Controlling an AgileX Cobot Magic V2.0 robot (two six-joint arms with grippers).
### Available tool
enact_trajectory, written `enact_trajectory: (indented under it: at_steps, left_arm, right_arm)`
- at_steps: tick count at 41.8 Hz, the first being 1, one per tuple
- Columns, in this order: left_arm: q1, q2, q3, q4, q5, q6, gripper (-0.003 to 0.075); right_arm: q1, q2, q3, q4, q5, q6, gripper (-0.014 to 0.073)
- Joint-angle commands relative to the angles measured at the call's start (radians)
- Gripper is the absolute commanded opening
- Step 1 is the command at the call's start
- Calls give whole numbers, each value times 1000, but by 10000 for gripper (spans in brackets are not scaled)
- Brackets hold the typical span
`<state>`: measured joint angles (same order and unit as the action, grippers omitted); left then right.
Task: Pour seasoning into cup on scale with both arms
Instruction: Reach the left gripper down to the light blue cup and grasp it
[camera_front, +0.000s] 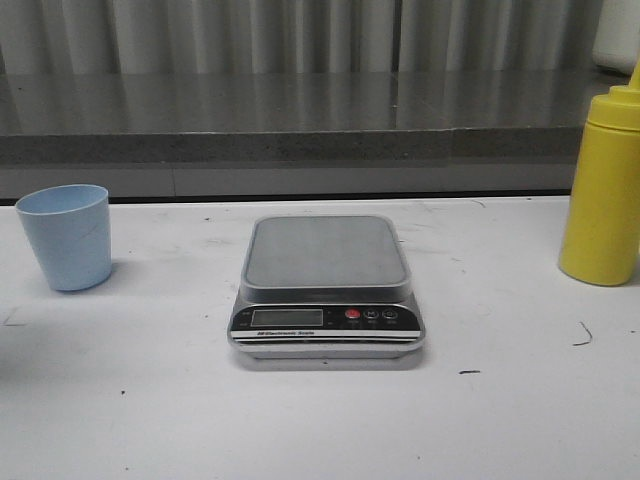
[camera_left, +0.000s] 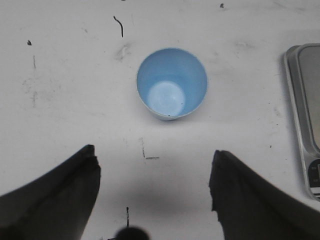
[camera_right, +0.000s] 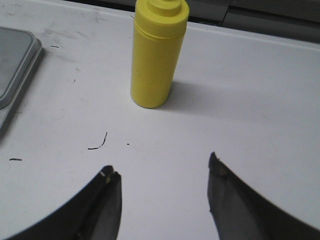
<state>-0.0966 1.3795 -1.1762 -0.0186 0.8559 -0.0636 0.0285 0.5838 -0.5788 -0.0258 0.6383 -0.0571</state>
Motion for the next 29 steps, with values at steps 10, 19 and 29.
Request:
enact_trajectory:
  at_steps: [10, 19, 29]
  left_arm:
    - [-6, 246, -193, 29, -4, 2, 461]
    - [-6, 366, -222, 75, -54, 2, 461]
    - [-6, 442, -222, 90, -173, 2, 461]
  right_arm:
    - [-5, 8, -32, -16, -61, -11, 419]
    - [-5, 8, -32, -16, -61, -11, 419]
    - [-5, 8, -32, -16, -61, -11, 419]
